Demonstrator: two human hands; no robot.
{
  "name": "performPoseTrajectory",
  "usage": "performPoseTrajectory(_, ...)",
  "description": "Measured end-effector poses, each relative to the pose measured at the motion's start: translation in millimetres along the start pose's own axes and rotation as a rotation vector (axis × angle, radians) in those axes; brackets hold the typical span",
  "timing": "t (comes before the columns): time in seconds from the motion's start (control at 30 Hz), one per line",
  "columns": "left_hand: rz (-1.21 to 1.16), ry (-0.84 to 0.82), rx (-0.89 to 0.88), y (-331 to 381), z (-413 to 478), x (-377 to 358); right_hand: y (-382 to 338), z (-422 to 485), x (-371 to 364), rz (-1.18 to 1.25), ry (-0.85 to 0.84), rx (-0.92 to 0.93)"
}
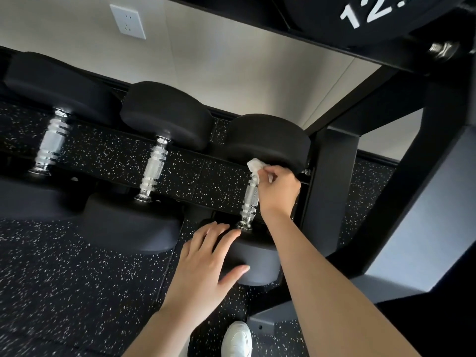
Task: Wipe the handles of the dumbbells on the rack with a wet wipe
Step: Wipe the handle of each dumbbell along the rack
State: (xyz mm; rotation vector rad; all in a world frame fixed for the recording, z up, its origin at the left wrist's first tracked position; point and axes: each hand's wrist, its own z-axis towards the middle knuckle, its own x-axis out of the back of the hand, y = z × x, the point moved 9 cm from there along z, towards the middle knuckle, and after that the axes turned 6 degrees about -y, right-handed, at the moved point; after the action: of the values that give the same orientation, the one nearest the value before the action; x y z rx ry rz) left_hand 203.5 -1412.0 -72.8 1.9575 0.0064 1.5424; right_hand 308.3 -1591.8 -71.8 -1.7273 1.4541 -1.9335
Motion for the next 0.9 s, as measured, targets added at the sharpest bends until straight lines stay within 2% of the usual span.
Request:
performPoseTrajectory(0.63, 0.001, 0.04, 0.025, -1.2, -4.3, -4.3, 3.3, 3.9, 0.7, 0.03, -0.021, -0.129)
performPoseTrajectory(0.77, -0.013, 0.056, 0.026, -1.8, -3.6, -5.3, 0.9, 5.8, 0.9, -0.014, -0.02, -0.086)
performPoseTrajectory(0.9, -0.027, 0.059, 0.035, -1.5, -5.5, -6.6, -2.9, 4.1, -0.8, -0.11, -0.132, 0.006)
